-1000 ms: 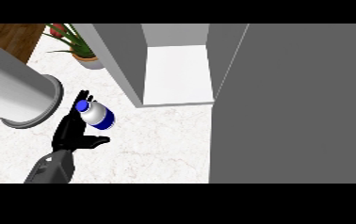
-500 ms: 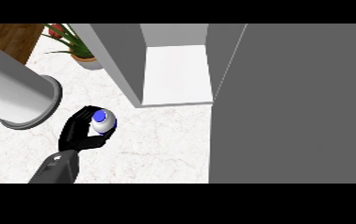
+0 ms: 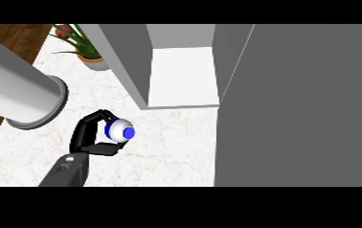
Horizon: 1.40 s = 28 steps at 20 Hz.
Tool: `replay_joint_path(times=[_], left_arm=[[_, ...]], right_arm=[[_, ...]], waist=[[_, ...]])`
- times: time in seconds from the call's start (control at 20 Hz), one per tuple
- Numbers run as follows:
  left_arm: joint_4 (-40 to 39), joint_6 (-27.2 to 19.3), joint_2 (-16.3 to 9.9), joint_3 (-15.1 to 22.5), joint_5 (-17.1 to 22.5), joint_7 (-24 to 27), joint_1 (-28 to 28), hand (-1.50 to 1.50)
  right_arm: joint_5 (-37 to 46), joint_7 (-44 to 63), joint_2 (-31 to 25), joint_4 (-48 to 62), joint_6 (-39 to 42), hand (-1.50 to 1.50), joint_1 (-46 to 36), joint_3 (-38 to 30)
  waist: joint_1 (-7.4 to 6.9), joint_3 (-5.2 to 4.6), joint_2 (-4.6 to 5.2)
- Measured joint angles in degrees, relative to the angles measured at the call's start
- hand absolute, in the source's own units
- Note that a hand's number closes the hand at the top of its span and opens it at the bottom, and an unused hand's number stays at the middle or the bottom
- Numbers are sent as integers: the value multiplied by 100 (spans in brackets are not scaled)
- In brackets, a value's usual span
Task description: Pick up the bottled water, place it into the cabinet and close the cabinet
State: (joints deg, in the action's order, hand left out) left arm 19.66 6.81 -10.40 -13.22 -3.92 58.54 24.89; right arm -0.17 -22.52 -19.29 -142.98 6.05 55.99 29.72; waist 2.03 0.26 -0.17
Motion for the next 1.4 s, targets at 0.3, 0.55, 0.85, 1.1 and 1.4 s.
replay_joint_path(times=[0.3,0.55,0.85,1.1,1.4], left_arm=[[369,-256,497,199,-116,153,-280,150],[664,-278,857,610,7,-147,-393,150],[1311,-497,996,1522,814,-769,-383,150],[1923,-1239,1026,2352,1602,-1608,-111,150],[2631,-2162,1037,3210,2266,-2605,281,150]], right_arm=[[-3,-264,-181,1,-58,-150,240,-119],[4,-326,-299,-11,-142,-150,361,-54],[6,-398,-372,7,-230,-150,341,-25],[-13,-555,-494,1,-236,-150,453,-105],[-43,-621,-538,0,-304,-150,455,-219]], waist=[[-79,13,-42],[-119,-13,-31],[-115,-24,-33],[-51,-28,-26],[-50,-29,-6]])
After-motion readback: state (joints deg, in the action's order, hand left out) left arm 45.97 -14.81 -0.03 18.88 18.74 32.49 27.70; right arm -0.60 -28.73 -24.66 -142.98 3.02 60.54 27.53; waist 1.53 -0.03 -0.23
